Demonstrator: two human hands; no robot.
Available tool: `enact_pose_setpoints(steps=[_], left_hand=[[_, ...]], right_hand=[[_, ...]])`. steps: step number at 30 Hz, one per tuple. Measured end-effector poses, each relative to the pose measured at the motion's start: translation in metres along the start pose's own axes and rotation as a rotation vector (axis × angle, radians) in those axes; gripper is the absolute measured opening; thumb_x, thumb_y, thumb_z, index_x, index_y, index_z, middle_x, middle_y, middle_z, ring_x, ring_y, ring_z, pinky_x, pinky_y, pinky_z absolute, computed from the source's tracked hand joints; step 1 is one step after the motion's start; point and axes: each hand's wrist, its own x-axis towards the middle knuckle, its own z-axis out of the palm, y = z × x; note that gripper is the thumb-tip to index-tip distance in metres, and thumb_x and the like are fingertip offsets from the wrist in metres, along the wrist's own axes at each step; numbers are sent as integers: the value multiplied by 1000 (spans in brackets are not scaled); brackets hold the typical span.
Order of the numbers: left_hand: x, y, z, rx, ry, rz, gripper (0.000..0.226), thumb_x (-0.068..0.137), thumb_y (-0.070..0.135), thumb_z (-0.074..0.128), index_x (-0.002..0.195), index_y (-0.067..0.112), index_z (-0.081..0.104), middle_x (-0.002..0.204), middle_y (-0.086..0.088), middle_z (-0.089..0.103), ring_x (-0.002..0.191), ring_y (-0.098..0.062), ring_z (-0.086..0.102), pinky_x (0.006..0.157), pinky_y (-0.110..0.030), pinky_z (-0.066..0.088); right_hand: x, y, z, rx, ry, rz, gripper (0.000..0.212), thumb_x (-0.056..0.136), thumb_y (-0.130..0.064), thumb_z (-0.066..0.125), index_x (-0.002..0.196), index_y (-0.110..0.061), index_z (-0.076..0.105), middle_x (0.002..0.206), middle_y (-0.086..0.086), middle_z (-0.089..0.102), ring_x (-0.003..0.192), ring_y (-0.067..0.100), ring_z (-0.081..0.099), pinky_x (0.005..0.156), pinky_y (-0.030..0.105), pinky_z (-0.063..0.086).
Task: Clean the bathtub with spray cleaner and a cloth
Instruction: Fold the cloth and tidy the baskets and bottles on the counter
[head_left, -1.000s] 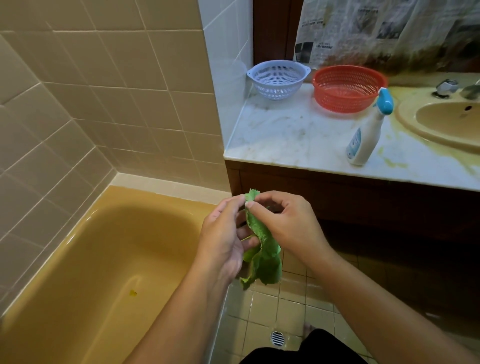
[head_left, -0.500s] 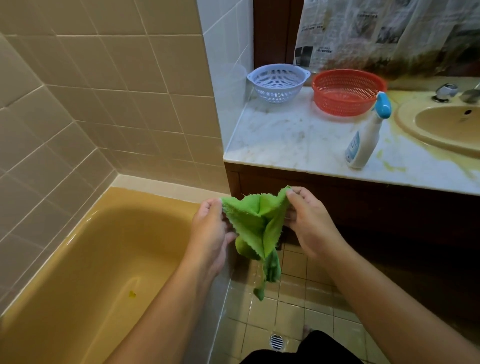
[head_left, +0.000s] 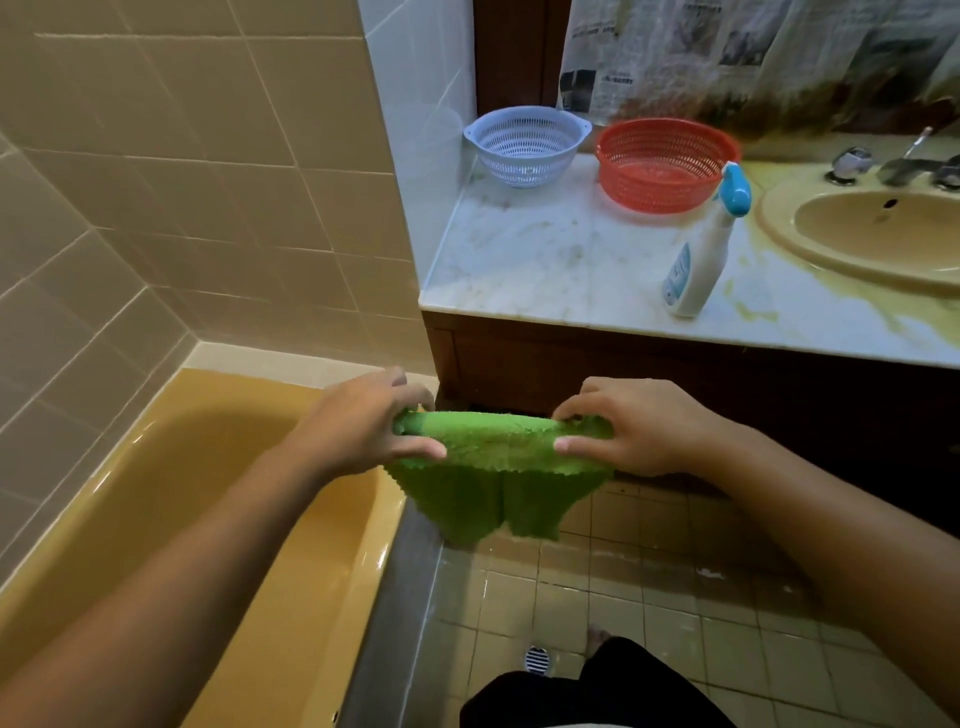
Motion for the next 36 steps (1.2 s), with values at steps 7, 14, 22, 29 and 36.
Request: enact_pose_setpoints(steps=[7, 14, 22, 29, 36], left_hand=[[8, -18, 2, -139, 7, -1, 23, 95, 47, 67, 82, 28, 64, 94, 11, 57, 90, -18, 55, 72, -39, 49], [25, -8, -11, -577, 87, -166, 30, 101, 38, 62, 78, 18, 61, 70, 2, 61, 66, -15, 54, 61, -33, 38], [91, -4, -40, -739, 291, -150, 34, 85, 55, 75, 84, 22, 65, 69, -3, 62, 62, -11, 51, 58, -30, 37], [205, -17, -98, -631, 317, -59, 22, 95, 48, 70, 91, 27, 72, 77, 3, 70, 73, -12, 63, 70, -32, 49], [358, -27, -189, -213, 580, -117, 41, 100, 53, 55, 90, 14, 65, 79, -10, 64, 81, -35, 60, 68, -45, 47]], right_hand=[[6, 15, 13, 39, 20, 16, 32, 102, -54, 46, 96, -30, 65, 95, -12, 62, 93, 11, 56, 73, 35, 49], [15, 14, 10, 594, 209, 124, 24, 105, -49, 47, 95, -32, 60, 83, -3, 68, 77, 17, 66, 67, 40, 52], [49, 49, -14, 645, 442, 222, 15, 103, -51, 54, 99, -38, 60, 77, -9, 68, 76, 16, 65, 75, 43, 53], [126, 118, -86, 464, 608, 257, 23, 101, -56, 53, 98, -35, 61, 83, -10, 69, 83, 14, 66, 81, 49, 55], [213, 191, -200, 195, 803, 261, 31, 102, -60, 47, 107, -32, 59, 91, -6, 69, 87, 26, 65, 71, 40, 52]])
